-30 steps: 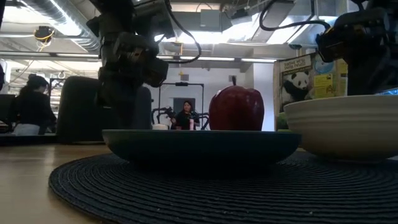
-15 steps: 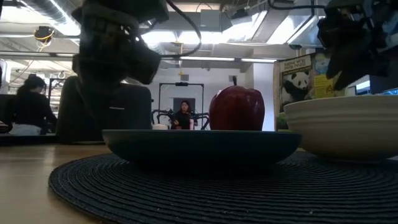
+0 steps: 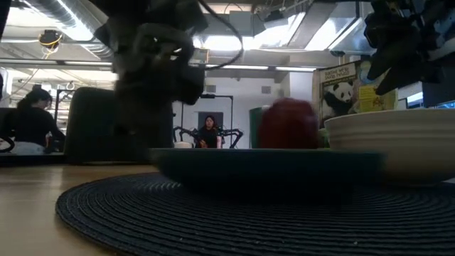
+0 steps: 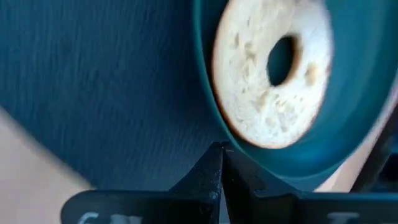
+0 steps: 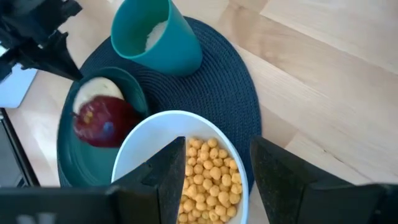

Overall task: Arrange a breakfast setting
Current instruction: Adjust the green plate, then put the spoon on the dark blue placemat to the left of the green plate

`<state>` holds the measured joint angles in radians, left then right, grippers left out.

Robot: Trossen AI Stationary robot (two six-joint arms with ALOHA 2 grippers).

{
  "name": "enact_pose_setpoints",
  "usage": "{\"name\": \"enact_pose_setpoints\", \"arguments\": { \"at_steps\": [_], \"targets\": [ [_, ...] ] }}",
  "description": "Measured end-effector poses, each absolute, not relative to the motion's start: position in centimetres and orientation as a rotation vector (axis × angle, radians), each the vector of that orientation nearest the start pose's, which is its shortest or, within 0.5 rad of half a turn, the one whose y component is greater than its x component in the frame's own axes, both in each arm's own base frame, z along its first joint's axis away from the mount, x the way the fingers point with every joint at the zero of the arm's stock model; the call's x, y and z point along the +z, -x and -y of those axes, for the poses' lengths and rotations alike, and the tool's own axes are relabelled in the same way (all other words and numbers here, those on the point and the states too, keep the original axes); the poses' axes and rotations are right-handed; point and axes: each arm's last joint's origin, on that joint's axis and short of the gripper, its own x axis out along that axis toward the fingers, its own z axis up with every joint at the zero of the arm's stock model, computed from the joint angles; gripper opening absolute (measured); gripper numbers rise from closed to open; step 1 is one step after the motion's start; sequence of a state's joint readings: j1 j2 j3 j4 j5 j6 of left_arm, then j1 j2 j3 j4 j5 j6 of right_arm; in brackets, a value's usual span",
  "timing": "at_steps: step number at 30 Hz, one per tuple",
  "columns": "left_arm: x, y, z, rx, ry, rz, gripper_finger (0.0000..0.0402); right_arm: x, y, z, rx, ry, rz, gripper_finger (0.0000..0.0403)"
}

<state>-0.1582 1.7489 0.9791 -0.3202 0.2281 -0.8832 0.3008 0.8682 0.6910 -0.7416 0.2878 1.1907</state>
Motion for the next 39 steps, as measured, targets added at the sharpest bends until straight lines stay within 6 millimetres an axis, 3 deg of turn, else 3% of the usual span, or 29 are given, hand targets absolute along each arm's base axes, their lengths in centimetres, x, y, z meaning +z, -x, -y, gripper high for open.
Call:
{"name": "enact_pose_setpoints", "arguments": {
  "at_steps": [3,8,14,21,25,28,31,35,39],
  "targets": [
    [15.3,-32.9,5.1,0.184,0.817,-1.105,0.0000,24.6,-15.5,-3.9,-0.486,-0.834,-0.752,0.0170],
    [15.0,-32.5,3.5,0.247,0.828,-1.158,0.0000,25.2,-15.7,-4.0,-0.462,-0.823,-0.736,0.0170],
    [15.3,-30.6,2.6,0.269,0.755,-1.312,0.0000,29.8,-15.9,-4.0,-0.386,-0.769,-0.629,0.0170],
    [20.9,-28.4,0.8,0.249,0.616,-1.140,0.0000,36.8,-16.0,-4.0,-0.357,-0.739,-0.617,0.0170],
    [25.2,-27.2,-0.3,0.184,0.438,-0.893,0.0000,41.0,-17.9,-5.0,-0.189,-0.711,-0.614,0.0170],
    [28.2,-26.6,-0.9,0.141,0.303,-0.681,0.0000,43.0,-19.8,-5.7,-0.132,-0.665,-0.658,0.0170],
    [30.4,-26.2,-1.7,0.135,0.256,-0.521,0.0000,43.0,-20.4,-6.1,-0.157,-0.621,-0.876,0.0170],
    [31.5,-25.6,-2.4,0.110,0.230,-0.453,0.0000,41.3,-18.9,-6.7,-0.154,-0.669,-1.326,0.0170],
    [31.3,-25.5,-2.9,0.111,0.225,-0.469,0.0000,40.3,-17.8,-8.3,0.052,-0.719,-1.403,0.0170]
  ]
}}
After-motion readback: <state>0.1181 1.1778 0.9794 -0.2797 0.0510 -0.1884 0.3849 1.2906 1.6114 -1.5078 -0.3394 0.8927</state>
